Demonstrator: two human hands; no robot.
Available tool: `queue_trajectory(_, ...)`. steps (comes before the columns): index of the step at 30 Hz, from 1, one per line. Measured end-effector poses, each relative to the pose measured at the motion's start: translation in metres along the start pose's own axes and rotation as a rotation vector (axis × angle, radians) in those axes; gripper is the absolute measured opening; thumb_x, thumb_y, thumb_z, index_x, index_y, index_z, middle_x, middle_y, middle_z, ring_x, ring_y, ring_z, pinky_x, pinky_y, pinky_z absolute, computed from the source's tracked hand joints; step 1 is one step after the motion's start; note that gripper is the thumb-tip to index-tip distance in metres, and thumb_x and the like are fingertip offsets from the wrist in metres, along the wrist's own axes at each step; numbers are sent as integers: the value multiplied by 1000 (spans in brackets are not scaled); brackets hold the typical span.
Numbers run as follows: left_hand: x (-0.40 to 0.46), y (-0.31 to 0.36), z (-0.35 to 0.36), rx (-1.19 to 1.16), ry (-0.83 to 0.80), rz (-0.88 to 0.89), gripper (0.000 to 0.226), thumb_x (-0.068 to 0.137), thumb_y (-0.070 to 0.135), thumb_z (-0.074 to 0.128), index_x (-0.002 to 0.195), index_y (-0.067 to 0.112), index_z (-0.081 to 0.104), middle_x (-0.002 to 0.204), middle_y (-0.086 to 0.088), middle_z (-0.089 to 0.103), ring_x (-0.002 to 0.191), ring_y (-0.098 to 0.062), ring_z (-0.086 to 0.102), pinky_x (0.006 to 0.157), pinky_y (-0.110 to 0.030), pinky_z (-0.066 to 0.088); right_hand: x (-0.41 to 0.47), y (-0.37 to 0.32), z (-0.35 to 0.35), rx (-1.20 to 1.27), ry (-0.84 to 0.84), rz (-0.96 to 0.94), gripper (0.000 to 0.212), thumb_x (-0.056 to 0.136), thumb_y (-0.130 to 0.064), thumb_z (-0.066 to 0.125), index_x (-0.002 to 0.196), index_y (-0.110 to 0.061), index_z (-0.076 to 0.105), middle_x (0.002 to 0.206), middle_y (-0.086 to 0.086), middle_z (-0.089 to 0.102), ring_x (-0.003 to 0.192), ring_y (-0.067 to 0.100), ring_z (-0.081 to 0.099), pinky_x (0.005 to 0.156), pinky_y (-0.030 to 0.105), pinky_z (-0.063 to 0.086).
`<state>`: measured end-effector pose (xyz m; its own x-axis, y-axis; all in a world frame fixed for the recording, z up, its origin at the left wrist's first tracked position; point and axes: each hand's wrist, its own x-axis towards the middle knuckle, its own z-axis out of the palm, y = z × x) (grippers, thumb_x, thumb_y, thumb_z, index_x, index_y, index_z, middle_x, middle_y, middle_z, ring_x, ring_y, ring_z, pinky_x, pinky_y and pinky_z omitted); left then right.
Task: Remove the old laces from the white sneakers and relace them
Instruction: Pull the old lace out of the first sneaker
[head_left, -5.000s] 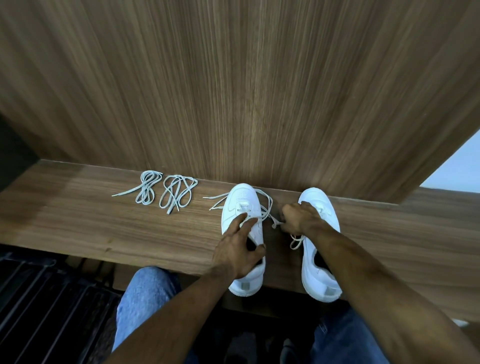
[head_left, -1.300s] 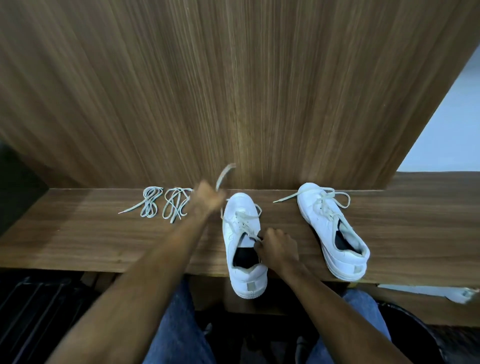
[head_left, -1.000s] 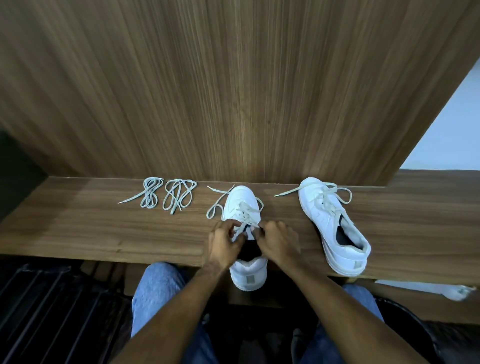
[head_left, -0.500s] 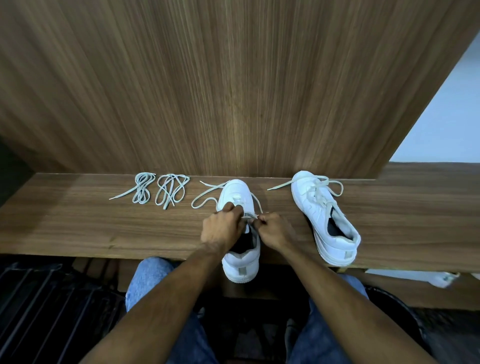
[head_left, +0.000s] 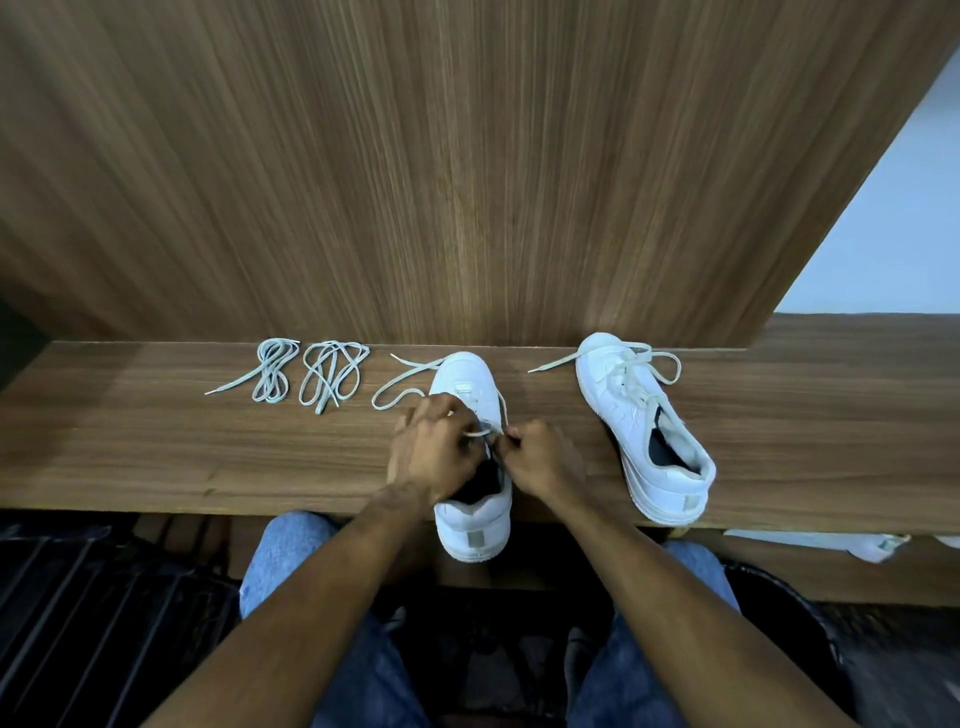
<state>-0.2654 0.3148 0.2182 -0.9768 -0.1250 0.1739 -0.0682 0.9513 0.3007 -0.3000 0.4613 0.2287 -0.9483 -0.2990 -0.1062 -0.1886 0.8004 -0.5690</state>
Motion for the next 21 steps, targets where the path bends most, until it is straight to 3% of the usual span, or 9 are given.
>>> queue_trajectory(2, -1, 2, 1, 129, 2, 58, 26, 90, 42, 50, 101, 25, 67, 117, 8, 54, 117, -17, 44, 97, -35, 31, 0, 1, 0, 4, -5, 1, 34, 92, -40, 53, 71, -14, 61, 93, 11, 69, 91, 33, 63, 64, 29, 36)
queue_trajectory(4, -1, 2, -4, 65, 125, 40, 28, 88, 38, 46, 92, 20, 68, 107, 2, 58, 106, -22, 52, 93, -39, 37, 0, 2, 0, 22, -14, 19, 42, 92, -42, 53, 58, -19, 47, 87, 10, 68, 87, 32, 63, 63, 29, 37)
queue_trajectory(7, 15, -6, -22, -529, 508, -365, 15, 83, 24, 55, 78, 14, 66, 92, -6, 61, 81, -22, 57, 80, -40, 48, 0, 2, -2, 52, -44, 37, 45, 93, -44, 53, 56, -20, 44, 70, 3, 58, 79, 27, 61, 61, 29, 37)
queue_trajectory(8, 23, -13, -30, -702, 569, -530, 15, 80, 26, 56, 77, 14, 65, 90, -9, 62, 79, -25, 59, 78, -41, 50, 0, 2, -2, 59, -41, 35, 45, 93, -43, 54, 56, -20, 44, 66, 0, 54, 78, 27, 61, 61, 29, 38)
queue_trajectory(10, 31, -28, -37, -747, 512, -640, 18, 75, 36, 54, 81, 22, 64, 93, -13, 65, 84, -30, 62, 79, -42, 52, 0, 3, -1, 57, -40, 33, 42, 92, -43, 55, 59, -18, 49, 66, 0, 54, 78, 28, 61, 62, 29, 39)
queue_trajectory(12, 25, -32, -31, -599, 333, -500, 26, 78, 26, 62, 103, 21, 63, 108, -13, 61, 100, -28, 58, 87, -40, 50, -1, 3, 0, 49, -44, 28, 36, 93, -44, 54, 70, -17, 61, 75, 4, 63, 82, 28, 62, 63, 29, 40)
queue_trajectory(14, 13, -27, -22, -386, 259, -254, 36, 79, 18, 67, 114, 15, 62, 116, -10, 55, 110, -27, 52, 93, -39, 43, -1, 2, 0, 46, -39, 16, 34, 93, -43, 55, 77, -16, 66, 78, 4, 66, 82, 28, 63, 62, 29, 39)
queue_trajectory(17, 0, -17, -2, -71, 148, 73, 29, 76, 33, 64, 102, 20, 69, 117, -3, 58, 123, -25, 48, 102, -44, 34, -1, 0, 0, 38, -31, 12, 32, 92, -38, 55, 70, -16, 61, 71, 1, 59, 80, 28, 63, 60, 29, 37)
queue_trajectory(21, -3, -7, 14, 26, 215, 100, 23, 79, 36, 57, 82, 16, 70, 103, -4, 66, 121, -25, 54, 104, -46, 30, -2, 1, 0, 27, -21, 13, 30, 91, -36, 56, 70, -15, 59, 75, 4, 63, 82, 30, 63, 61, 29, 37)
